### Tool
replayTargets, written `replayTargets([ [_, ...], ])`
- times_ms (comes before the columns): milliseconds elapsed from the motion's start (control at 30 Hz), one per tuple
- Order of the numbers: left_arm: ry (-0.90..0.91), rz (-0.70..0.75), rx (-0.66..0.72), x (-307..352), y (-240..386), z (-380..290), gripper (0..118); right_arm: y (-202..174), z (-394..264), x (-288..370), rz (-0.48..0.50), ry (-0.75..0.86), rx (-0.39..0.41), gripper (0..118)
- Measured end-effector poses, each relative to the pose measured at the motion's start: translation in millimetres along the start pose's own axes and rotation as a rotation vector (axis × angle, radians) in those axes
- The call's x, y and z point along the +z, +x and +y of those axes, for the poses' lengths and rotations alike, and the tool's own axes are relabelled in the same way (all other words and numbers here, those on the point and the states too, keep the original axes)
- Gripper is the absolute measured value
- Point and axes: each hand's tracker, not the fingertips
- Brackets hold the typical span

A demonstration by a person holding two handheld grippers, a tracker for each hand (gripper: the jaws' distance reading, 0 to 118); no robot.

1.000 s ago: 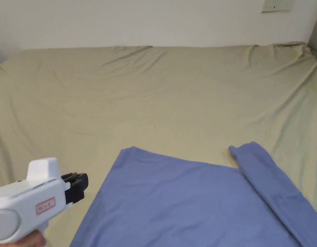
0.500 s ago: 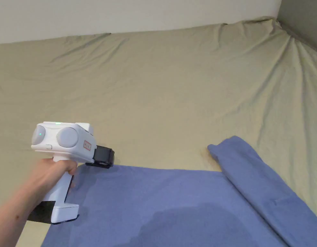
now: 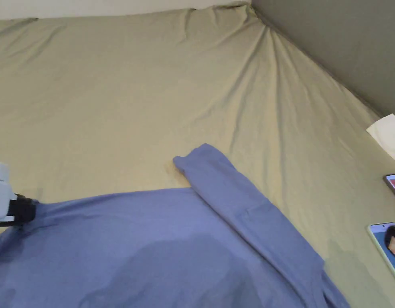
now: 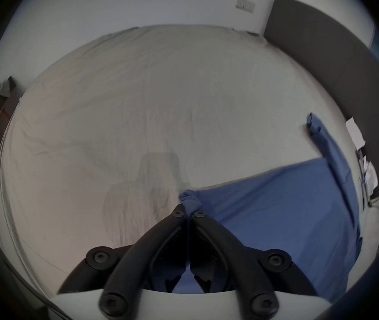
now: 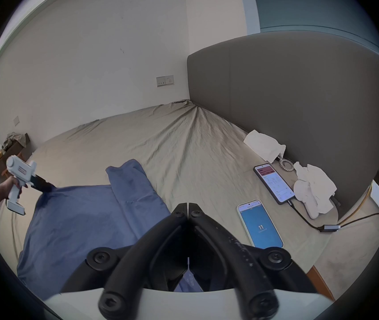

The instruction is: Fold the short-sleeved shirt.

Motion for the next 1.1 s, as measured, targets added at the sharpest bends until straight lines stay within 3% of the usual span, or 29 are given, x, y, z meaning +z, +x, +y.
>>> replayTargets([
  [100, 0.022, -0.032, 0.022, 18, -7, -3, 0, 3, 2, -24, 0.03, -0.05, 0.005, 0],
  [167, 0.047, -0.006, 0.005, 23, -9, -2, 0, 5, 5, -49, 0.14, -0.132, 0.004, 0],
  [200, 0.048, -0.003, 0.002, 22, -18, -1, 0, 2, 7, -62, 0.131, -0.153, 0.003, 18],
  [233, 0.053, 0.006, 0.004, 22, -21, 0, 0, -3, 11, -76, 0.145, -0.174, 0.036, 58],
  [267, 0.06, 0.01, 0.011, 23, -23, 0, 0, -9, 18, -93, 0.14, -0.219, 0.078, 105],
  [300, 0.041, -0.019, 0.046, 23, -26, 0, 0, -15, 22, -113, 0.173, -0.251, 0.102, 117],
  [367, 0.052, -0.034, 0.071, 39, -9, -10, 0, -35, 34, -140, 0.216, -0.222, 0.13, 107],
  [400, 0.05, -0.035, 0.072, 40, -7, -12, 0, -47, 40, -156, 0.189, -0.26, 0.181, 108],
  [433, 0.045, -0.041, 0.073, 40, -4, -15, 0, -57, 42, -169, 0.187, -0.257, 0.182, 108],
  [533, 0.04, -0.034, 0.063, 38, -9, -15, 0, -73, 43, -206, 0.256, -0.287, 0.24, 103],
  [667, 0.031, -0.036, 0.068, 35, -13, -15, 0, -91, 36, -243, 0.264, -0.333, 0.247, 79],
  [700, 0.034, -0.031, 0.066, 34, -14, -15, 0, -95, 34, -248, 0.256, -0.347, 0.249, 64],
  [733, 0.034, -0.027, 0.07, 33, -15, -14, 0, -97, 32, -252, 0.254, -0.353, 0.235, 39],
  [767, 0.032, -0.028, 0.073, 33, -16, -14, 0, -95, 32, -250, 0.264, -0.351, 0.223, 2],
  [833, 0.035, -0.026, 0.072, 33, -18, -15, 0, -95, 32, -249, 0.246, -0.373, 0.176, 0],
  [900, 0.035, -0.025, 0.073, 33, -21, -15, 0, -88, 31, -248, 0.271, -0.4, 0.185, 0],
  [967, 0.04, -0.023, 0.076, 34, -22, -18, 0, -86, 32, -235, 0.222, -0.313, 0.223, 0],
  [1100, 0.074, -0.025, 0.099, 45, -25, -27, 0, -71, 46, -193, 0.262, -0.184, 0.1, 0],
])
